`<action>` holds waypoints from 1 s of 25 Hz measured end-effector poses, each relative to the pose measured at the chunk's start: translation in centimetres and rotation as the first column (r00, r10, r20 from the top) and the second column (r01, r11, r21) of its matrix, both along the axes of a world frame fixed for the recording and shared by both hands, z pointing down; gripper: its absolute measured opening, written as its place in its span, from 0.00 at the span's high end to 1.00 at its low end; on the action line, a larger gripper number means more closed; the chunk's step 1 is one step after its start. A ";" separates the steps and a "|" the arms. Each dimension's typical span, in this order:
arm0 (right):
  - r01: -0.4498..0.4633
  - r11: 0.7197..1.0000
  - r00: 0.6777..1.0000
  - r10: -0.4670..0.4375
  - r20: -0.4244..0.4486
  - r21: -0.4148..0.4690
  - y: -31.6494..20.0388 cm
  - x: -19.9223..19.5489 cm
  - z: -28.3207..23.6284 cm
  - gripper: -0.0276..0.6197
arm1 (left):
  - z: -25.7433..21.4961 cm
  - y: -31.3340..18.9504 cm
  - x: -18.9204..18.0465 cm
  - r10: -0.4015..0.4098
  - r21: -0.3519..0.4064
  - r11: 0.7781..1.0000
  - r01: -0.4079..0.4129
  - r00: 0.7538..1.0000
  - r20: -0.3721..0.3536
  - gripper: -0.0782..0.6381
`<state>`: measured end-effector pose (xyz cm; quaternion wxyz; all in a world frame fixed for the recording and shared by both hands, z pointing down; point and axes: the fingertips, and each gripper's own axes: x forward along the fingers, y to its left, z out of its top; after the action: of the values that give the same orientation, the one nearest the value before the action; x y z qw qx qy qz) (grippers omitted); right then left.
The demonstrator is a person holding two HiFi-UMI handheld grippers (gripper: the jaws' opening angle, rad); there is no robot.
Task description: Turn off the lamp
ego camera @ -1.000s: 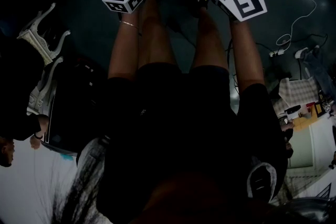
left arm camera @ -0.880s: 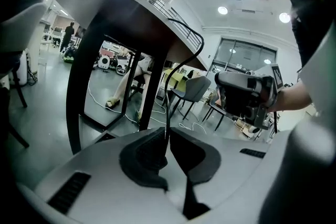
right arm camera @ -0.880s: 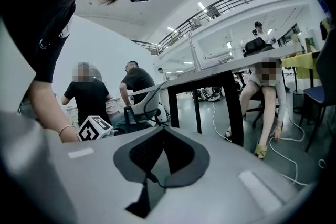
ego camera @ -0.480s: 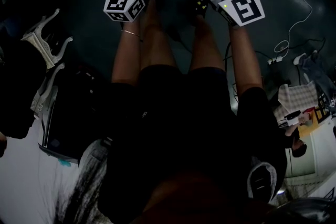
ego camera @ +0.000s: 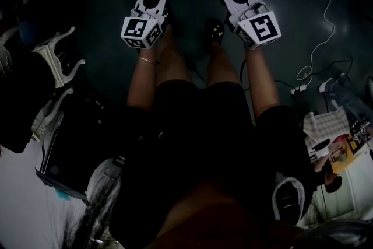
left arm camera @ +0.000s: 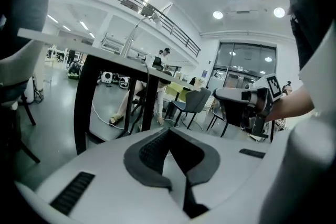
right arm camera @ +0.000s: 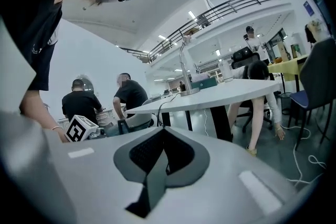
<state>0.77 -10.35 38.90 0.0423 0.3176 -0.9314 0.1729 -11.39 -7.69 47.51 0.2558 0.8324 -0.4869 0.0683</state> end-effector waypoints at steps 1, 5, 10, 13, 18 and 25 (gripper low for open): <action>-0.006 1.000 1.000 0.006 0.002 0.000 0.1 0.6 -0.3 0.95 | -0.8 0.0 0.5 0.007 0.011 1.000 -0.007 1.000 0.005 0.88; -0.018 0.999 1.000 0.018 0.021 0.034 0.2 3.2 -3.0 0.95 | -4.7 -0.4 2.7 0.016 0.070 0.997 -0.018 1.000 0.025 0.88; -0.018 0.999 0.997 0.015 0.075 0.046 0.8 5.2 -5.7 0.95 | -8.9 0.0 5.8 0.035 0.126 0.991 -0.039 0.999 0.036 0.88; 0.007 0.998 0.995 -0.013 0.102 0.055 1.4 6.1 -6.8 0.95 | -11.0 0.4 7.7 0.034 0.165 0.985 -0.041 0.998 0.048 0.88; 0.067 0.996 0.989 -0.075 0.125 0.063 2.6 7.5 -8.3 0.95 | -14.1 1.7 10.0 -0.013 0.206 0.979 0.003 0.999 0.044 0.88; 0.127 0.990 0.978 -0.135 0.156 0.055 3.8 7.9 -11.1 0.95 | -17.3 3.7 11.5 -0.057 0.217 0.975 0.051 0.998 0.022 0.88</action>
<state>8.65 -6.52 27.77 -0.0283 0.2415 -0.9543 0.1738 0.08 -4.02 30.22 0.1585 0.8406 -0.5176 0.0196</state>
